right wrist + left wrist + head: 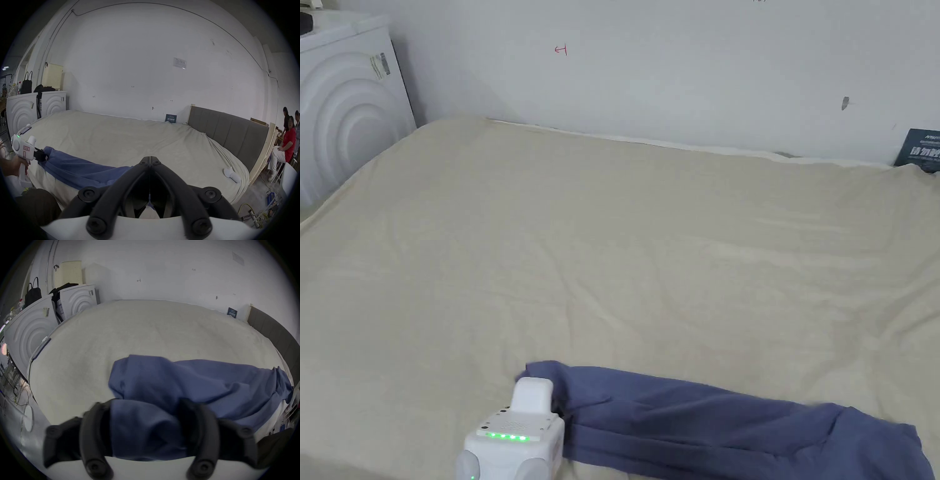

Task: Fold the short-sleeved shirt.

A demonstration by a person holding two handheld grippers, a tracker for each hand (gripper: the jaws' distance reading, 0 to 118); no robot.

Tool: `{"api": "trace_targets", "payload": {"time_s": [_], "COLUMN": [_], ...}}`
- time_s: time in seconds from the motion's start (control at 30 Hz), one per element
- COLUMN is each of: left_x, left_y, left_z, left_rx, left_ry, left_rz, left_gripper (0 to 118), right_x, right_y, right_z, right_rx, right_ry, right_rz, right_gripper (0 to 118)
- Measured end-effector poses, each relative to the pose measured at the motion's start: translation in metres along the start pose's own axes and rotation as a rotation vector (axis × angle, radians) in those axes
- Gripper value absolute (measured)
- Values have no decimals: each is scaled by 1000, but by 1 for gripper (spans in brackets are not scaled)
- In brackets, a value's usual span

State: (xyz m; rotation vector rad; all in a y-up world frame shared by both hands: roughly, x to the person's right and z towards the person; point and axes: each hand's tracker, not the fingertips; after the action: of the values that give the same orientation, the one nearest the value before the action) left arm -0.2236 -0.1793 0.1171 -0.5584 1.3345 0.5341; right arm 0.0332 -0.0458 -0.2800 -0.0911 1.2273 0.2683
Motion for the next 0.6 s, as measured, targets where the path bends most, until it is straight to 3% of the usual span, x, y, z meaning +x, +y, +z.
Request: {"api": "trace_targets", "payload": {"time_s": [0.03, 0.1, 0.13, 0.27, 0.37, 0.43, 0.53, 0.6], "left_x": [5, 21, 21, -7, -33, -56, -79, -92], "left_y": [0, -2, -2, 12, 27, 38, 49, 54], "left_z": [6, 9, 10, 29, 45, 53, 75, 75], "left_rx": [9, 16, 29, 48, 87, 87, 140, 181], "left_ry": [-43, 77, 89, 120, 196, 197, 317, 255], "left_rz": [2, -174, -192, -166, -234, -197, -213, -156], "left_gripper": [13, 13, 13, 13, 13, 13, 13, 13], "right_x": [-2, -7, -9, -11, -10, -10, -11, -13], "right_y": [1, 5, 7, 14, 18, 19, 19, 19], "right_z": [1, 3, 3, 4, 2, 1, -1, -2], "right_rx": [3, 9, 10, 21, 34, 36, 42, 43], "right_ry": [-1, 20, 22, 22, 28, 25, 27, 31], "right_rz": [0, 21, 38, 87, 63, 54, 43, 36], "right_gripper": [0, 0, 0, 0, 0, 0, 0, 0]}}
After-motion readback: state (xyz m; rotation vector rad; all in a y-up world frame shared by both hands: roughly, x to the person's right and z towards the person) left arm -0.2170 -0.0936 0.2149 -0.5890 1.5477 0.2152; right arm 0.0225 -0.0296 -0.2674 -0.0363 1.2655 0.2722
